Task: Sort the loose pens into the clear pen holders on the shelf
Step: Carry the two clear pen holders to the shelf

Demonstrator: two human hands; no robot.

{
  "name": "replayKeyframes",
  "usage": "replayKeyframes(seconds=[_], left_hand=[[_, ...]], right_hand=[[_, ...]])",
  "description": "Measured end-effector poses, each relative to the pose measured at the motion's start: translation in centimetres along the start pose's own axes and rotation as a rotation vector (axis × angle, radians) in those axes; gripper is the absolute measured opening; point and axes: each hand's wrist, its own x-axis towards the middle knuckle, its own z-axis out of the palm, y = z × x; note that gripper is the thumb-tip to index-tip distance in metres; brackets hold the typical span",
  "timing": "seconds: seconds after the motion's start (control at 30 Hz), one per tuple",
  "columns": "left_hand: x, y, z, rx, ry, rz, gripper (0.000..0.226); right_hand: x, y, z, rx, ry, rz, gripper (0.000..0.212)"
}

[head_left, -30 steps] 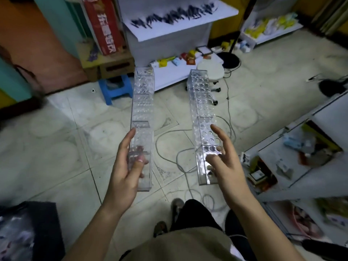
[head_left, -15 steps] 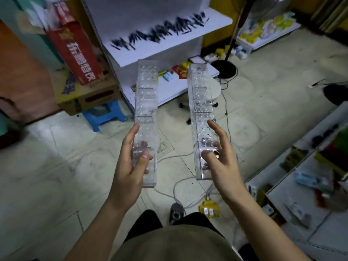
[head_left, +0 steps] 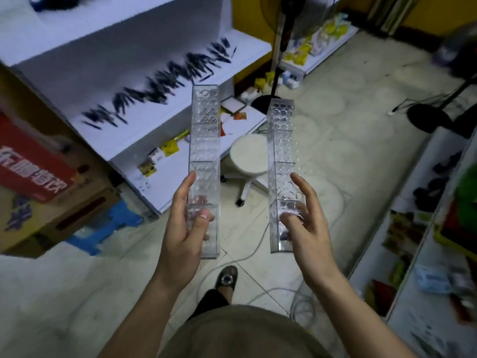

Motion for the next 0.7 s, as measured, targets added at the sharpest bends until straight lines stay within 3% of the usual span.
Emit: replayKeyframes(seconds=[0.2, 0.43, 0.7], left_hand=[[15.1, 1.6, 3.0, 0.026, -0.159, 0.061, 0.057], [27.7, 2.1, 11.8, -0.001, -0.280, 0.040, 0.055], [41.6, 0.6, 23.5, 0.013, -0.237, -0.019, 0.056]], right_hand=[[11.6, -2.0, -0.9, 0.019, 0.127, 0.010, 0.066], [24.3, -0.4, -5.8, 0.069, 0.273, 0.092, 0.071], [42.3, -1.5, -13.4, 0.034, 0.222, 0.056, 0.063]])
